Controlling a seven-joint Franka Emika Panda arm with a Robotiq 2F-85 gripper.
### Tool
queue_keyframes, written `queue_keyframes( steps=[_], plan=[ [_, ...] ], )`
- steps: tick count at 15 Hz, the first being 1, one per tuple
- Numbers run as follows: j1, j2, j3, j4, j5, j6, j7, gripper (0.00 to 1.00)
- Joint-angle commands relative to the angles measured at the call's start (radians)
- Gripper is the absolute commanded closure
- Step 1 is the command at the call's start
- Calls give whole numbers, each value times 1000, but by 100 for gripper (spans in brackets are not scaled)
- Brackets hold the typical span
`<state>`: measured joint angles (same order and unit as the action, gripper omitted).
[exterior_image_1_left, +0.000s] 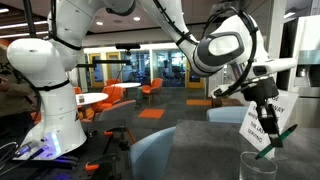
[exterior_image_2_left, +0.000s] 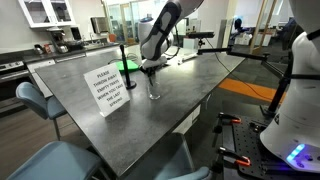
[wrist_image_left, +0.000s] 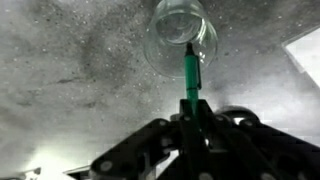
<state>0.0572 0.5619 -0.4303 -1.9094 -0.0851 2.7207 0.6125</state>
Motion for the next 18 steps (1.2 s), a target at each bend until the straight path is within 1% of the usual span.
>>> queue_keyframes(
  steps=[1,2,3,4,6,9,10,11,12,14,15,17,18],
  plan=[
    [40,-124,-19,-82,-68,-33,-23,97],
    [38,-162,-7,-101,-73,-48,-24,97],
    [47,-187,-15,-114,-96,-55,-2,97],
    [9,-224,29,-132,-61,-89,-46,97],
    [-31,-275,56,-165,-47,-153,-79,97],
    [-86,-327,36,-220,-98,-225,-94,97],
    [-109,-329,26,-234,-115,-228,-91,97],
    [-144,-331,32,-249,-105,-216,-120,97],
    [-184,-326,43,-261,-71,-215,-163,97],
    [-264,-297,88,-271,50,-242,-297,97],
    [-289,-273,102,-272,97,-256,-338,97],
    [-319,-213,118,-267,144,-242,-371,97],
    [-322,-174,118,-251,145,-234,-360,97]
  ],
)
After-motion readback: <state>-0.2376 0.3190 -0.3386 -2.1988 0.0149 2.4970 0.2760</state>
